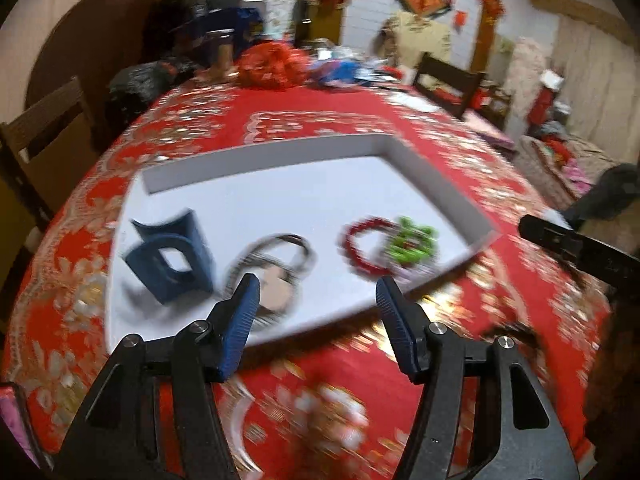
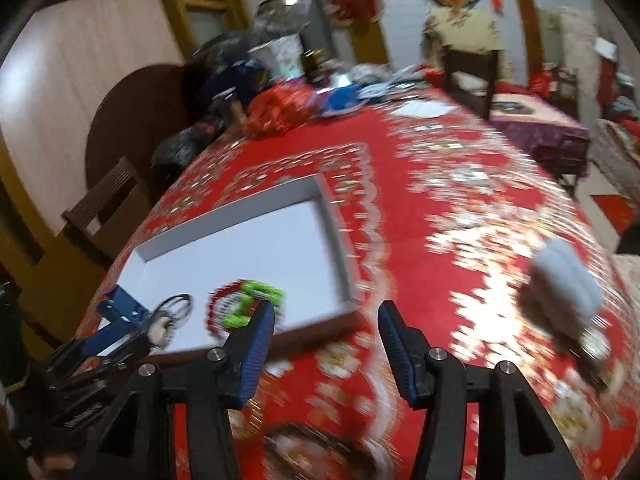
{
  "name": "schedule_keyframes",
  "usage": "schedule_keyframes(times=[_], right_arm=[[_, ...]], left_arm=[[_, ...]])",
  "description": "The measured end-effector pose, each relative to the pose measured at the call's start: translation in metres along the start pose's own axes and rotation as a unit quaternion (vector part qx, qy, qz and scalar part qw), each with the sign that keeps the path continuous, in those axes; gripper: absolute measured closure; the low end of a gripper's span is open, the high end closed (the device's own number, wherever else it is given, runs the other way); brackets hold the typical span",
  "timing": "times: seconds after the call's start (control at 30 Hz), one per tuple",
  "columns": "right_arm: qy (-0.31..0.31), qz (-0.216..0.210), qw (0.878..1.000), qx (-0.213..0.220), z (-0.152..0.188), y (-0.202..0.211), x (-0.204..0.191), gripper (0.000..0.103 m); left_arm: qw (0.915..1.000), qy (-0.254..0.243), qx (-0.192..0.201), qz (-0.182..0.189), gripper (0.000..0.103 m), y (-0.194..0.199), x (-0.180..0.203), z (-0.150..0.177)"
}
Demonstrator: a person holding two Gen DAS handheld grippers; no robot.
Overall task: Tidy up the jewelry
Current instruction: 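Grasp the gold coil hair tie with the left tool while the right tool grasps the dark wooden bead bracelet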
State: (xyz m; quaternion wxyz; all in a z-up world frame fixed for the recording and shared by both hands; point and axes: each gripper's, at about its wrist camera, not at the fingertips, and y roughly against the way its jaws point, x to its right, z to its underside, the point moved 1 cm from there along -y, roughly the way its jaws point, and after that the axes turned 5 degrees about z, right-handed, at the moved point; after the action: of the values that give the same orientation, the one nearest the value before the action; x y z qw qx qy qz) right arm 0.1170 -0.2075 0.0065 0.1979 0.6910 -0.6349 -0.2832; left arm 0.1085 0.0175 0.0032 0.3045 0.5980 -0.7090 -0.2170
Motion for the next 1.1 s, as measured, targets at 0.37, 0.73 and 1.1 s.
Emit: schedule_keyframes(times=[0.37, 0.73, 1.1], right_arm=[[-0.083, 0.037, 0.996, -0.010, 0.052, 0.009, 0.066, 0.051], [-0.081, 0.035, 0.996, -0.019, 0.054, 0.005, 0.065, 0.051], [0.042, -0.023, 0.997, -0.060, 0.070, 0.007, 0.026, 0.055]], left_arm=[[0.9964, -0.026, -0.066, 0.047, 0.043, -0.030, 0.042, 0.018], [0.9929, -0.081, -0.086, 0.008, 0.060, -0.043, 0.057, 0.029], [0.9922, -0.086, -0.081, 0.039, 0.093, -0.017, 0.055, 0.053]])
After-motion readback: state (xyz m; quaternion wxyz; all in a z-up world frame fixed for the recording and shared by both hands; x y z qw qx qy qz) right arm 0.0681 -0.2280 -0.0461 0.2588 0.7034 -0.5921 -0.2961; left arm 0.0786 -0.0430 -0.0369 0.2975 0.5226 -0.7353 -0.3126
